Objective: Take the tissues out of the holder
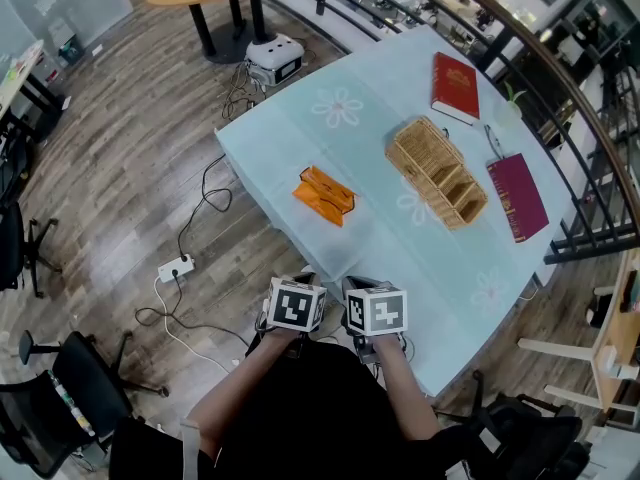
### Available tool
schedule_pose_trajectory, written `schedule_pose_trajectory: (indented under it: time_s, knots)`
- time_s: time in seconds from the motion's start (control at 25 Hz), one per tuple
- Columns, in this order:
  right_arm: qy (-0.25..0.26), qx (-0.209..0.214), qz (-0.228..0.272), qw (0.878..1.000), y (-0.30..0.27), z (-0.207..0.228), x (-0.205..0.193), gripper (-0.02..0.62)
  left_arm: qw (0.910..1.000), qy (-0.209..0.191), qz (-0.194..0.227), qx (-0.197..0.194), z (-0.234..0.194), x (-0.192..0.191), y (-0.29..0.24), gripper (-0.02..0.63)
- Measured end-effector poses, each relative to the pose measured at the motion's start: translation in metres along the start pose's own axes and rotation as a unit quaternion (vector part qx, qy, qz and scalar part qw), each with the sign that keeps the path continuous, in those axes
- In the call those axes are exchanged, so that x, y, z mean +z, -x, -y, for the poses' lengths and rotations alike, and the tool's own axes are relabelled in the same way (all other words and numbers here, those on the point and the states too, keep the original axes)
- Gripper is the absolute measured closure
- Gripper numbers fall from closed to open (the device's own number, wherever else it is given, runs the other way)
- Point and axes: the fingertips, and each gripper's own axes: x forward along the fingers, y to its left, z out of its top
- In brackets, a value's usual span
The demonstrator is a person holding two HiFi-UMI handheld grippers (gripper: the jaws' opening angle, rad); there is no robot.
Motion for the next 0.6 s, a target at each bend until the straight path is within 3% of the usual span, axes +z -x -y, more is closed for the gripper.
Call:
schedule_pose_trajectory:
  time_s: [0.4, 0.6]
  knots:
    - [-0.001, 0.004, -0.002, 1.000, 0.002, -0.007, -0.007, 0.584, 1.0000, -0.002, 0.002, -0.007, 0.002, -0.005, 0.005, 0.597]
    - [-0.022, 0.032, 0.003, 0.999, 0.001, -0.012, -0.006, 0.584, 0.9999, -0.012, -0.005, 0.001, 0.000, -0.006, 0.007, 0.597]
